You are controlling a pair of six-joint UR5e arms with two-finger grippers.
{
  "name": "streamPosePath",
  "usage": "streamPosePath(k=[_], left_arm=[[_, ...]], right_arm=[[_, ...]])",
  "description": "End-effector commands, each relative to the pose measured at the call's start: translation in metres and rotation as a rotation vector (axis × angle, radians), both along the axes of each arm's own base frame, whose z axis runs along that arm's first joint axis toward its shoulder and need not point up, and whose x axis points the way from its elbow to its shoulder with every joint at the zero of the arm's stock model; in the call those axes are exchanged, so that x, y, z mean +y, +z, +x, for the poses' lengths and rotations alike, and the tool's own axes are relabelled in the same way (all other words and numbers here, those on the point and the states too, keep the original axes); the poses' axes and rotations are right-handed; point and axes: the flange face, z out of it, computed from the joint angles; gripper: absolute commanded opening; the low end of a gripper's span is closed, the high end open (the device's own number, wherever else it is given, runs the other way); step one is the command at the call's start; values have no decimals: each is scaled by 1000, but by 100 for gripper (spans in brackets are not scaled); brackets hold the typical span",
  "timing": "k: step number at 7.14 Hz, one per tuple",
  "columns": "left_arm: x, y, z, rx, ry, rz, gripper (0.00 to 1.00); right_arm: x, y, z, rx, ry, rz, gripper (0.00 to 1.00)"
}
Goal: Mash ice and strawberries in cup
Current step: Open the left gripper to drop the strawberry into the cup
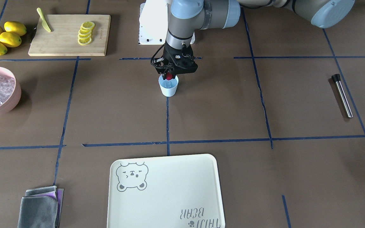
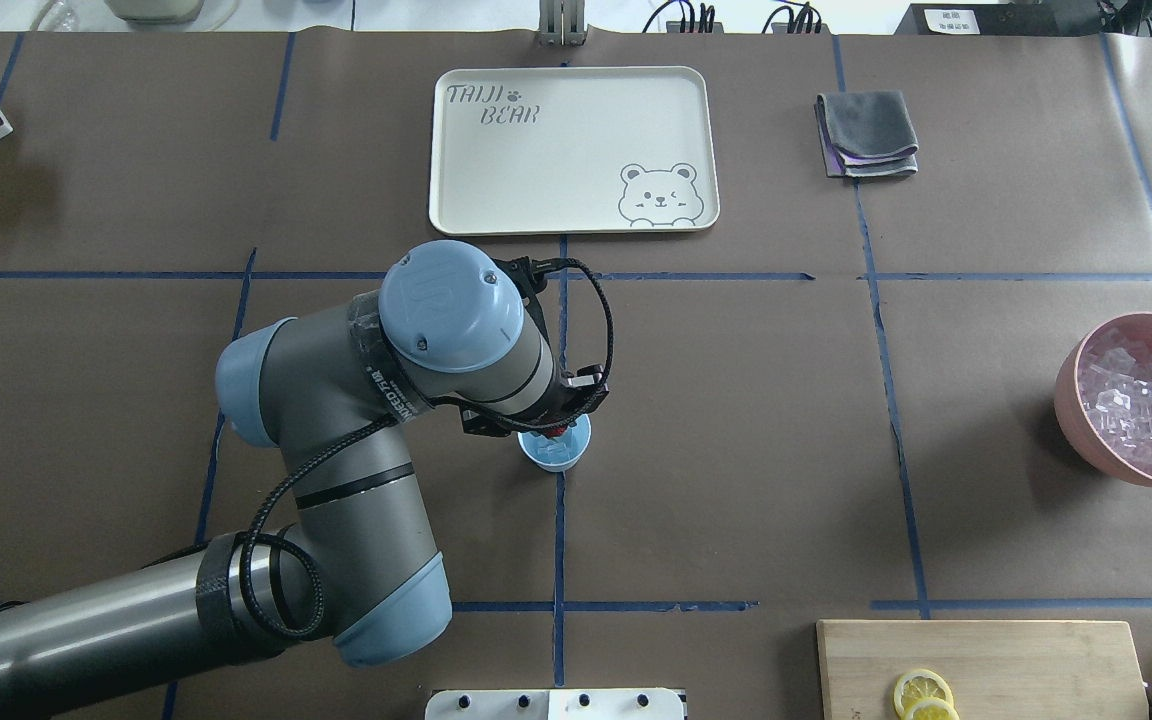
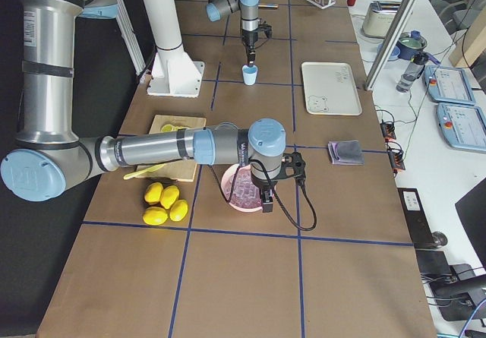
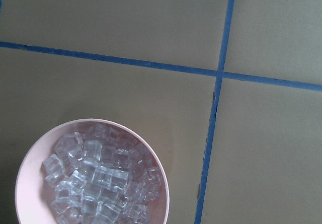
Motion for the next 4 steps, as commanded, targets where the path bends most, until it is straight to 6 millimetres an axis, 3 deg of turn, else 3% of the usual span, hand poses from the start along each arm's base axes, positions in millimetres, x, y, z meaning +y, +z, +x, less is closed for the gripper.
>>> streamPosePath(k=[1,4], left_arm=[[0,-2,-3,-3,-24,27,100],[1,-3,-6,-7,-25,27,100]], right_arm=[[0,0,0,0,0,-1,99],[0,1,0,1,0,-4,99]])
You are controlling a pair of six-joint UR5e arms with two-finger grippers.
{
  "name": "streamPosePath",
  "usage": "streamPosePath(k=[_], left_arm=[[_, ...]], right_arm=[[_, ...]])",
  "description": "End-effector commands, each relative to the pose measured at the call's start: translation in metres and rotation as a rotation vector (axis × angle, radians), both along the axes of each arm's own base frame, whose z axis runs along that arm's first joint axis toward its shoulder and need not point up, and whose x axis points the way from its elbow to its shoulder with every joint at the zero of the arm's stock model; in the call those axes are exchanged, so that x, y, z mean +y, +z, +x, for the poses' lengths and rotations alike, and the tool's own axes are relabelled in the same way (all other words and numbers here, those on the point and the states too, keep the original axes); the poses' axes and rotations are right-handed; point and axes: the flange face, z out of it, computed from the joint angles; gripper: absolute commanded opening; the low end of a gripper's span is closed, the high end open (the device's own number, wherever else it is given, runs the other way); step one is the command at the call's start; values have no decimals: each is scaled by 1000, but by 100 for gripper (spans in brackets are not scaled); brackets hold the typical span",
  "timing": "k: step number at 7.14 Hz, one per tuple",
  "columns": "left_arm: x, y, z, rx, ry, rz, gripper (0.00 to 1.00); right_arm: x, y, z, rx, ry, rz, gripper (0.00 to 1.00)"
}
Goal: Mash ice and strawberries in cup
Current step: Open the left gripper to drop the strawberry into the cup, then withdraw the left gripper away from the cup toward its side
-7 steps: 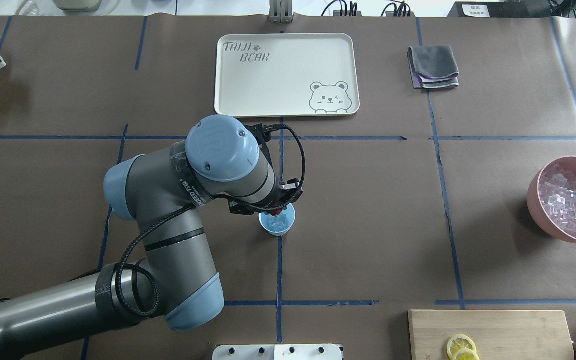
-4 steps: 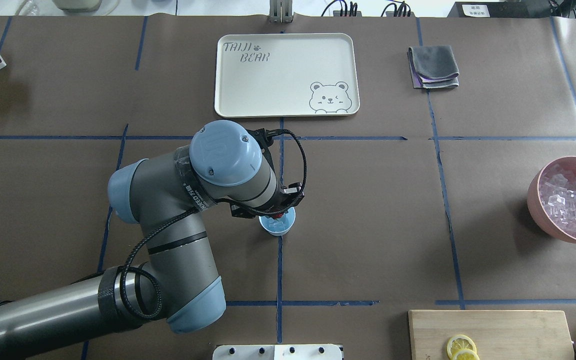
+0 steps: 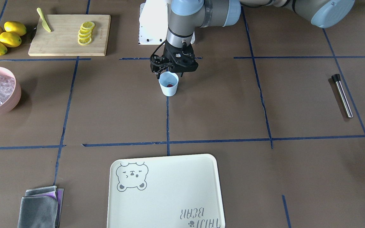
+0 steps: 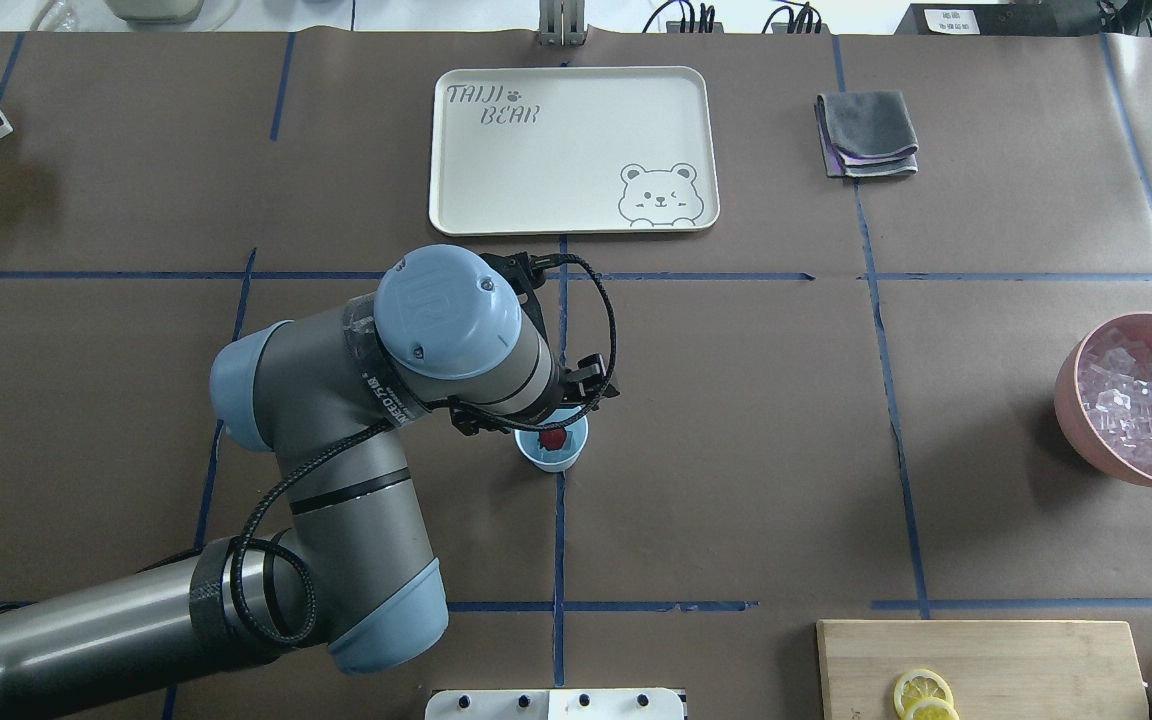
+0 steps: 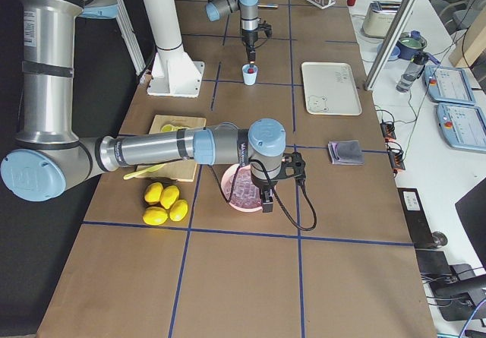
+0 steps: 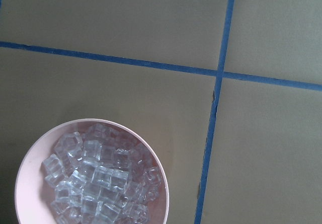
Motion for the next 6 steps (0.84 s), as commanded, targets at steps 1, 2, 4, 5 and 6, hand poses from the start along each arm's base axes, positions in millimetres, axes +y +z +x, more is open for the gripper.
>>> streamPosePath(k=[1,2,4,5,6], left_arm=[[3,8,-13,-9,19,26,100],[14,20,-43,-55,60,72,100],[8,29,-125,-166,118,178,100],[-2,46,-153,-181,136,205,100],[-21,68,-181,-182,183,189,100]], right_arm=[[-1,-1,0,0,2,1,99],[-1,-1,0,0,2,1,99],[1,5,1,2,0,-8,99],[0,14,0,8,-4,-22,99],[0,22,1,12,-4,-12,99]])
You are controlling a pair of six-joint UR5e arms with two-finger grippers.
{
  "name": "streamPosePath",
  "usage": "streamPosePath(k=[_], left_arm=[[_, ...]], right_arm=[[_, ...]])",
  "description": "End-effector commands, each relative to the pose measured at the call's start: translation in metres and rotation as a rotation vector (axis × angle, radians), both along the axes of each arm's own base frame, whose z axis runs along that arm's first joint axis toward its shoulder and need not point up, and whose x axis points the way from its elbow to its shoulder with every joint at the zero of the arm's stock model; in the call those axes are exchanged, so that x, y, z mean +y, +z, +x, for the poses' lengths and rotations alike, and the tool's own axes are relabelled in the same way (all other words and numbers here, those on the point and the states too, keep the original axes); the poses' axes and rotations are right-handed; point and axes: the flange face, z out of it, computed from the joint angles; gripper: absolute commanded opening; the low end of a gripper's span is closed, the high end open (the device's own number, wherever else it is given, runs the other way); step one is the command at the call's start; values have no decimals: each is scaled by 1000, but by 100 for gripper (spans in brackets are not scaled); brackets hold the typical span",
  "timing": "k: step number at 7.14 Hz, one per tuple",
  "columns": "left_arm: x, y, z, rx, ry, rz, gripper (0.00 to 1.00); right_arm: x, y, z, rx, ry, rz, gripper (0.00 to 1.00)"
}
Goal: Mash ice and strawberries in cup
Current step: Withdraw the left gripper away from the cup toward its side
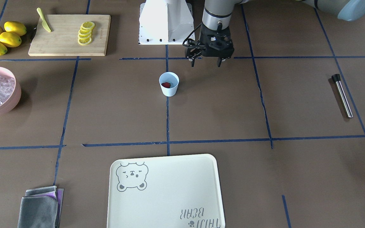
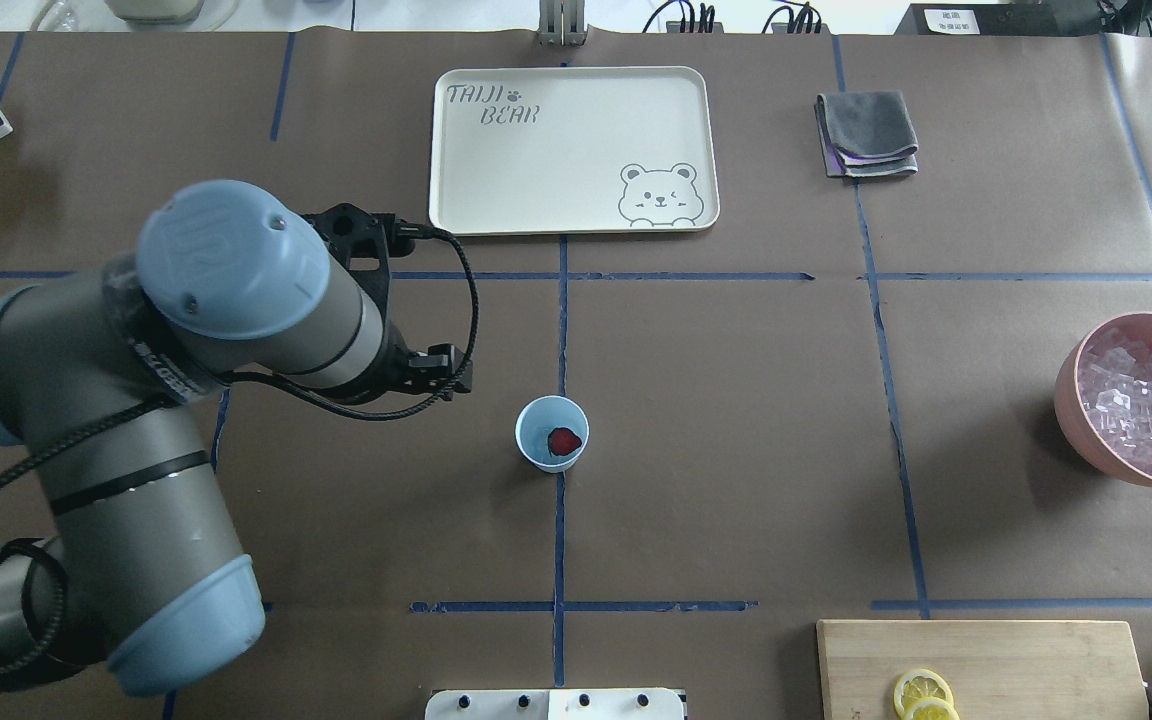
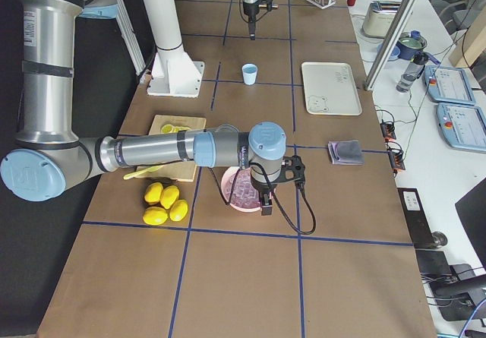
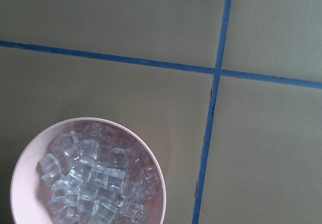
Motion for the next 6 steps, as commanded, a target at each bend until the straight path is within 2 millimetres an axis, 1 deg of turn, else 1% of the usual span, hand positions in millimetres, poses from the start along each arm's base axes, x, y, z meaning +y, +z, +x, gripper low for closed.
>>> streamPosePath(k=[1,2,3,4,5,6], left_arm=[[-34,43,-62,-32,60,4,100],[-46,66,-81,-66,75,22,100],[-55,91,-103,-93,87,22,100],[-67,123,-140,-101,113,-1,100],[-73,160,-181,-109,150,-6,100],[-83,192,-227,-115,170,2,100]], right_arm=[[1,32,5,6,13,35,99],[-1,48,12,8,31,62,99],[-2,49,14,7,42,58,100],[-2,47,15,5,70,32,100],[-2,48,14,1,90,9,100],[-1,51,14,0,91,2,100]])
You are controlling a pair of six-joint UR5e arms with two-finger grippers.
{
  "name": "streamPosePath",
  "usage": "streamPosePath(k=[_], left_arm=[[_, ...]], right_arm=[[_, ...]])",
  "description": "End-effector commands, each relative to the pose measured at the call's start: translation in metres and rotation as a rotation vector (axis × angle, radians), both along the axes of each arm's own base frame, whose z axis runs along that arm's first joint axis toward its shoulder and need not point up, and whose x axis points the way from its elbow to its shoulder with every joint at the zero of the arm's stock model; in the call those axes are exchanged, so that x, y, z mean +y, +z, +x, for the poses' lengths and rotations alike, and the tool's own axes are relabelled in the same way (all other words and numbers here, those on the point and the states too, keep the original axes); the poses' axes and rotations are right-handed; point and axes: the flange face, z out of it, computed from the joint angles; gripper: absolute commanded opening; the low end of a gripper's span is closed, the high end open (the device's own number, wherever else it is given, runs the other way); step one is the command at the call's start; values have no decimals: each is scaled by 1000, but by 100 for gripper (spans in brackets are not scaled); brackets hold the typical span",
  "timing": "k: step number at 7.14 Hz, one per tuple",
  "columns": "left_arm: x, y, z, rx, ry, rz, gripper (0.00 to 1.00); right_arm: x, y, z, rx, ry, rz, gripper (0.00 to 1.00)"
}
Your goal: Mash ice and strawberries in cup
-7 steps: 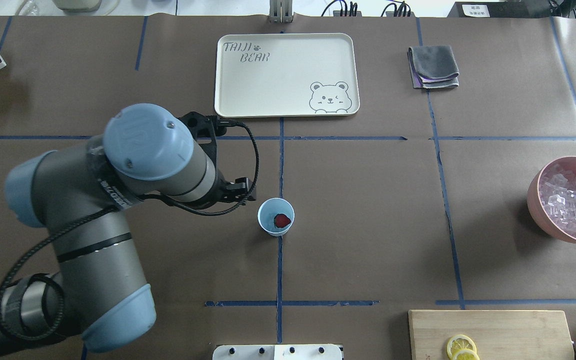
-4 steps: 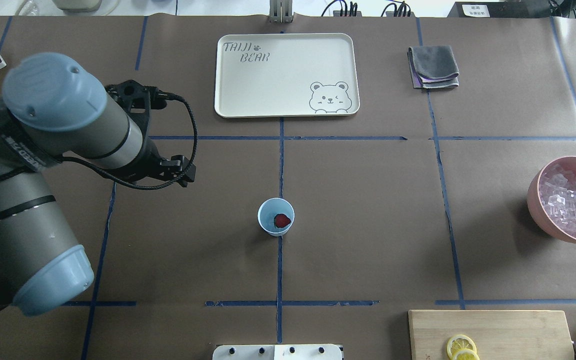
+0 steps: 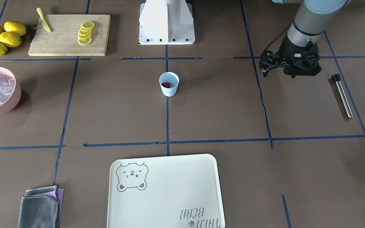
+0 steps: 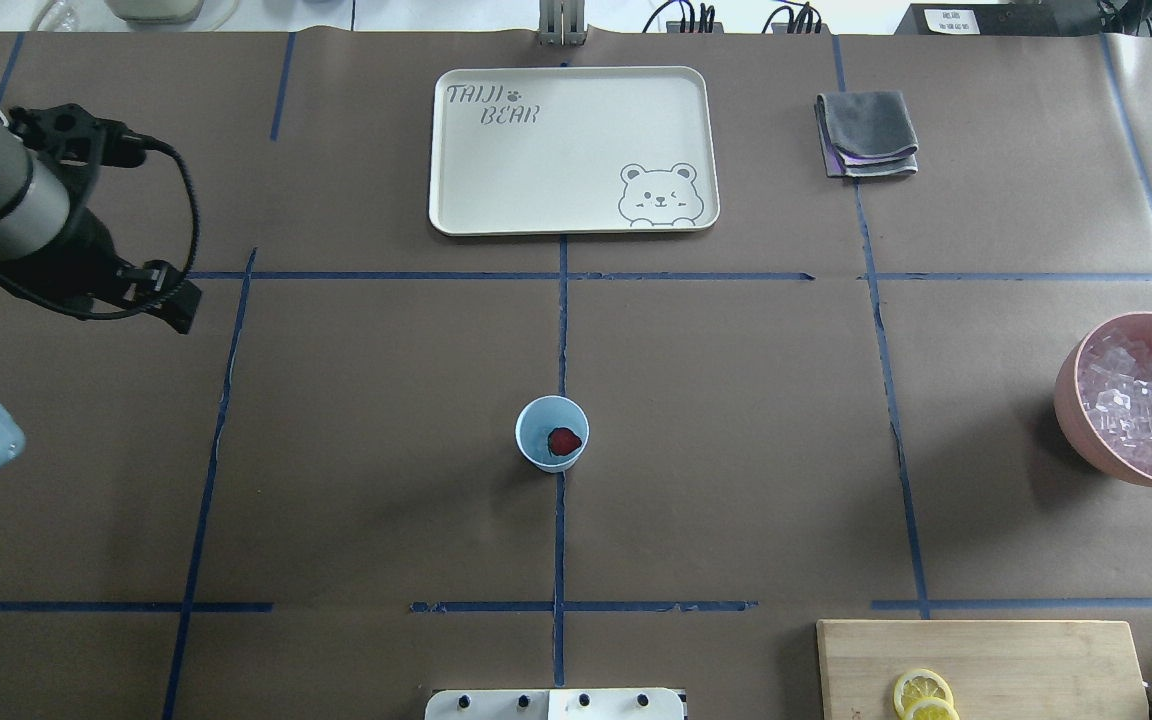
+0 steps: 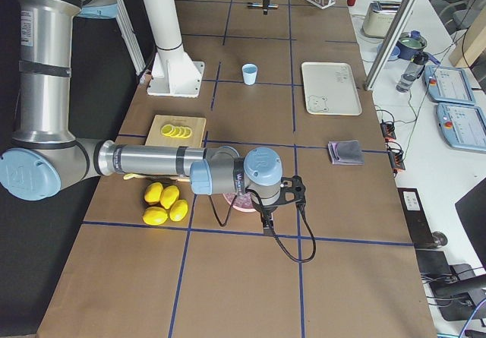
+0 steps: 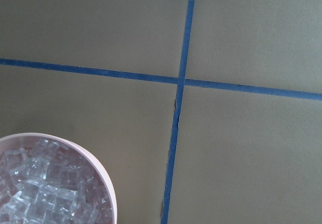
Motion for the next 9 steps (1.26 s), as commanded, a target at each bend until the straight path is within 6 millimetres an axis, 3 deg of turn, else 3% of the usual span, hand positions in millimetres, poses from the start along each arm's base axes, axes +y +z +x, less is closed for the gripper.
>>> streamPosePath(k=[1,2,3,5,7,9], left_arm=[[-15,79,-91,-16,44,-11,100],[-31,117,-121,-18,47,-45,100],[-43,149,-138,1,52,-88,100],[-71,228,-159,7,22,-70,100],[-62,292,-168,5,12,-77,100],[-48,338,-171,4,-4,-100,100]], right_arm=[[1,5,0,-4,12,-22,100],[-2,7,0,-2,13,-27,100],[-4,10,0,-5,13,-33,100],[-12,7,0,-10,13,-26,100],[-13,7,0,-10,14,-29,100],[-14,8,0,-10,14,-29,100]])
